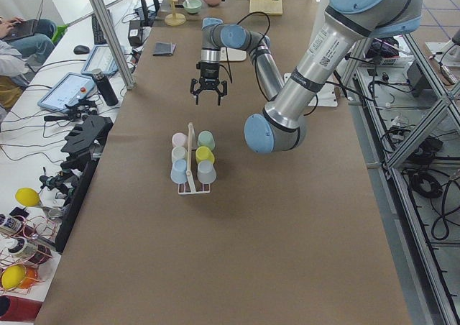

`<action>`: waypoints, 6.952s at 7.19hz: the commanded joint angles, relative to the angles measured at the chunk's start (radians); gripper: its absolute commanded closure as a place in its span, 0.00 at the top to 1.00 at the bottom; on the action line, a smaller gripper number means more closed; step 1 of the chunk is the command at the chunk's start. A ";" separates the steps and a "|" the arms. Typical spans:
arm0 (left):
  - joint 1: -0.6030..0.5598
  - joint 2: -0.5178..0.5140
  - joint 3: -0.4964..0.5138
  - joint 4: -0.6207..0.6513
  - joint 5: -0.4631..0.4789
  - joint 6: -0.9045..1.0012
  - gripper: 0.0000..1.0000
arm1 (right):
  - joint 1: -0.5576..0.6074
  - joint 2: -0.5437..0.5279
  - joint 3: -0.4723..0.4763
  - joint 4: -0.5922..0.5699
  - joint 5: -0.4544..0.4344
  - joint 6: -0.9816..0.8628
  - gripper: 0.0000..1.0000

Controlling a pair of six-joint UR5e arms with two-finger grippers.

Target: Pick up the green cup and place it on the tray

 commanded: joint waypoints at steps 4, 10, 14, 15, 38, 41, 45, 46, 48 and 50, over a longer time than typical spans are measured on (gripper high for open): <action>0.164 0.004 0.110 0.170 0.391 0.084 0.98 | -0.207 0.069 -0.110 0.182 0.021 0.273 0.98; 0.207 -0.047 0.349 0.256 0.521 -0.105 0.96 | -0.330 0.132 -0.232 0.295 -0.037 0.396 0.98; 0.210 -0.036 0.418 0.247 0.611 -0.105 0.93 | -0.324 0.119 -0.222 0.293 -0.036 0.395 0.79; 0.210 -0.033 0.428 0.242 0.625 -0.107 0.93 | -0.324 0.115 -0.227 0.293 -0.036 0.393 0.72; 0.281 0.119 0.318 0.199 0.619 -0.172 0.89 | -0.294 0.514 -0.281 -0.093 0.029 0.370 0.00; 0.304 0.168 0.297 0.179 0.622 -0.179 0.90 | -0.362 0.623 -0.288 -0.118 -0.040 0.430 0.00; 0.321 0.162 0.284 0.187 0.672 -0.176 0.92 | -0.434 0.721 -0.327 -0.109 -0.108 0.548 0.00; 0.322 0.165 0.274 0.188 0.695 -0.174 0.92 | -0.448 0.735 -0.339 -0.106 -0.117 0.565 0.00; 0.319 0.183 0.250 0.192 0.735 -0.176 0.93 | -0.467 0.782 -0.421 -0.037 -0.143 0.603 0.00; 0.316 0.211 0.234 0.184 0.757 -0.179 0.93 | -0.482 0.798 -0.452 -0.003 -0.168 0.620 0.00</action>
